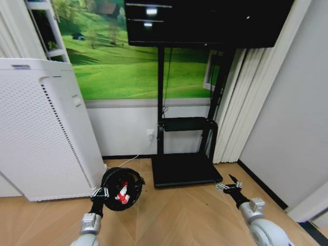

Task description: Pick up the trash bin and place the garbage on the floor into it.

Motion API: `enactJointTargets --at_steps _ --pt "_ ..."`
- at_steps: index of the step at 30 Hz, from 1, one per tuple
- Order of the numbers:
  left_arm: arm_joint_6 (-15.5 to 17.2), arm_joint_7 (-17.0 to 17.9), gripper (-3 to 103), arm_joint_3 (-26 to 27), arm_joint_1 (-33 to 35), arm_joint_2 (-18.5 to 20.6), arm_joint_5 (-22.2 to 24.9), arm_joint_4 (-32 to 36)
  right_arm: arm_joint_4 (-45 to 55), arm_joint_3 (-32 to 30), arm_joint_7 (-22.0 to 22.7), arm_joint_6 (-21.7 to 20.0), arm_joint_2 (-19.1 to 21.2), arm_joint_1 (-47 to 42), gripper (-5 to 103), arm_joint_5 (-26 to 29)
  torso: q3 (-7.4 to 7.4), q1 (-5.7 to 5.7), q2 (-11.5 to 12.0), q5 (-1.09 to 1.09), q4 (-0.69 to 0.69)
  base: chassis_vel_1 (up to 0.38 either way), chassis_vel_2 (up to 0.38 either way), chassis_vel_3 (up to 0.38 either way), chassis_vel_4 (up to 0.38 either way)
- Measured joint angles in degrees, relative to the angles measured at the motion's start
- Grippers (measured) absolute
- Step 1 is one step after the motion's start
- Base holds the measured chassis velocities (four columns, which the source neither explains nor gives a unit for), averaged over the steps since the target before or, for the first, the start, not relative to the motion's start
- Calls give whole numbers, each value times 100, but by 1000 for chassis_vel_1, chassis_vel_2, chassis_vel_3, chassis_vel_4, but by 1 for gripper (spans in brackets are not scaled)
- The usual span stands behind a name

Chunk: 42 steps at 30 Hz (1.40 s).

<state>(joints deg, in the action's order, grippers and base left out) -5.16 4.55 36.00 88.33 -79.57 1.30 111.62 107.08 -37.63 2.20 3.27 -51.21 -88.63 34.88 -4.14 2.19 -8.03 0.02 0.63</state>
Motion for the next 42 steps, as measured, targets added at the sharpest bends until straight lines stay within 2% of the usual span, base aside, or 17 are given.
enactJointTargets --at_steps 7,10,13,23,32,34,38,42 --pt "-1 3 5 -18 -25 4 -5 -48 1 1 -1 -1 0 1 100 0 0 0 0 -6 2 234 245 -235 -230" --pt "-2 15 5 -29 -41 3 -10 -74 1 1 -1 -2 -1 1 100 0 0 0 0 -2 -1 60 69 -97 -38" --pt "-2 4 5 -63 -51 1 -12 -85 0 1 0 -2 -1 1 100 0 0 0 0 0 2 -22 -17 24 42" --pt "3 4 5 -84 -44 -5 -37 -101 0 0 2 -2 0 2 100 0 0 0 0 -2 0 19 -130 -62 125" --pt "5 10 5 -53 -11 -7 -45 -84 0 0 2 -2 0 2 100 0 0 0 0 -5 -1 227 -192 -236 199" --pt "2 10 5 -45 3 -11 -49 -73 0 0 2 -3 0 2 100 0 0 -1 0 -1 4 267 -300 -245 289" --pt "-2 14 5 -41 28 -23 -50 -56 0 1 2 -3 0 1 100 0 0 -2 0 -3 -1 270 -322 -285 308" --pt "-1 19 5 -36 49 -25 -47 -20 0 0 1 -3 0 1 100 0 3 -4 -1 -1 3 211 -252 -244 213"
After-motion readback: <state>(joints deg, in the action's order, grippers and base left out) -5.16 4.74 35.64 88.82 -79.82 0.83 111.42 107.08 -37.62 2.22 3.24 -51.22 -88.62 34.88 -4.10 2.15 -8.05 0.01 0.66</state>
